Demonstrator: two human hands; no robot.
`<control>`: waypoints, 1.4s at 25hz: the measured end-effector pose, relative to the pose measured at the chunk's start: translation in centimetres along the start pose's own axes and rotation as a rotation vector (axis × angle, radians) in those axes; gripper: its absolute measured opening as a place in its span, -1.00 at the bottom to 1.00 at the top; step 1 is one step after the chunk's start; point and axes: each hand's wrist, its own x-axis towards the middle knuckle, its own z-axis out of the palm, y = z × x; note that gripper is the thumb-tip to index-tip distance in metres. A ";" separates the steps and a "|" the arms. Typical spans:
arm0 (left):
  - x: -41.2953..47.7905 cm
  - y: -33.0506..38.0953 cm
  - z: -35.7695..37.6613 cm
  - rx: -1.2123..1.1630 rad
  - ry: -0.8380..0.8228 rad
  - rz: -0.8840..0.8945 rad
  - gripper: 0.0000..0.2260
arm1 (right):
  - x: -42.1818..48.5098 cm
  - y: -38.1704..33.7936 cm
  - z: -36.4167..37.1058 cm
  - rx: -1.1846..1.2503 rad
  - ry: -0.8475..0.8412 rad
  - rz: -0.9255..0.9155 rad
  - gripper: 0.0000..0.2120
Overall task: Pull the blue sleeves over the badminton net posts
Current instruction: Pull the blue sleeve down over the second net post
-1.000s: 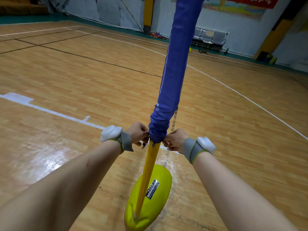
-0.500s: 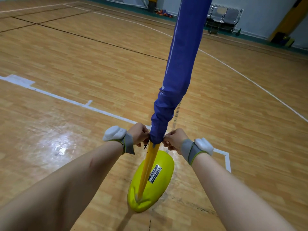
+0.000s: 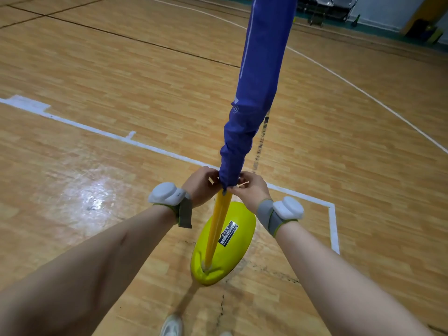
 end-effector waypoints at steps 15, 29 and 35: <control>0.6 -2.4 2.1 0.094 -0.105 -0.118 -0.84 | 1.3 1.9 1.5 -0.238 -0.039 0.014 -0.76; 0.3 0.0 -1.3 0.001 -0.089 -0.044 -0.19 | -0.4 -1.4 -1.9 -0.109 -0.067 -0.186 -0.39; 0.6 1.4 -1.8 -0.086 -0.086 0.021 -0.58 | -0.6 -3.6 -2.2 -0.056 -0.003 -0.196 -0.54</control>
